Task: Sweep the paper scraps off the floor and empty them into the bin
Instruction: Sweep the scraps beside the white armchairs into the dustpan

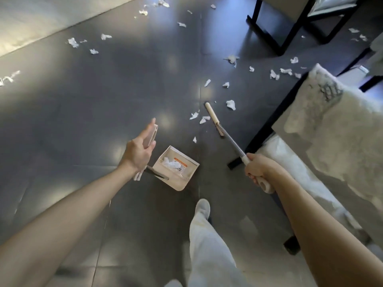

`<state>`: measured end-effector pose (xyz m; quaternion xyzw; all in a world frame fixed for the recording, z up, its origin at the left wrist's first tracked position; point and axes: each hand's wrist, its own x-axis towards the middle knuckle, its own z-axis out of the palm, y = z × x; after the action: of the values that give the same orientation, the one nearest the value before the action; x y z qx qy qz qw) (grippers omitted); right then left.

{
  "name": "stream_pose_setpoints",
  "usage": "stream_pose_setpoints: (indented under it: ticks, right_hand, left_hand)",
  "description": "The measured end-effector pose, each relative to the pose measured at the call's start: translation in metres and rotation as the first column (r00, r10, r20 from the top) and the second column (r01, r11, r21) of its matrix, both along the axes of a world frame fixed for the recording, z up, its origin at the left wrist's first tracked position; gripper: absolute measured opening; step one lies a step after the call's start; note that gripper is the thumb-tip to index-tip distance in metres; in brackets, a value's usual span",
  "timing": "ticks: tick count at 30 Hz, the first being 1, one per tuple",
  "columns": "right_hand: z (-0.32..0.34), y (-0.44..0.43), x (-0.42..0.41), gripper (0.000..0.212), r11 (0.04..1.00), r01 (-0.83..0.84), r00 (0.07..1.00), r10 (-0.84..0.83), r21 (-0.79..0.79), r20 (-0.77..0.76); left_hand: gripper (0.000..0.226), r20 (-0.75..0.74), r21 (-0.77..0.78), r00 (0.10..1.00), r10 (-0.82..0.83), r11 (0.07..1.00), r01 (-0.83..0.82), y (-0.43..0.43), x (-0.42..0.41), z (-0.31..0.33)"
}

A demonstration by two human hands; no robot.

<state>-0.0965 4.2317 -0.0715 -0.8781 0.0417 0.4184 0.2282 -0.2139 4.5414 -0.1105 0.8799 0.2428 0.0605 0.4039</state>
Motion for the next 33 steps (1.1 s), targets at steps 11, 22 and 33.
stream_pose_setpoints:
  ticks: [11,22,33]
  right_hand:
    - [-0.029,0.086,0.184,0.048,0.911,-0.314,0.947,0.321,-0.267,-0.019]
    - [-0.037,0.133,0.163,0.067,0.993,0.027,0.987,-0.046,-0.118,-0.157]
    - [0.041,0.129,0.154,0.072,0.997,0.077,0.882,-0.074,-0.013,-0.466]
  left_hand:
    - [0.064,-0.058,0.019,0.997,-0.057,0.998,0.059,0.088,0.161,-0.002]
    - [0.071,0.039,-0.075,0.987,-0.157,0.984,0.159,0.108,0.194,0.001]
    - [0.063,0.067,-0.16,0.985,-0.162,0.972,0.171,0.118,0.264,-0.008]
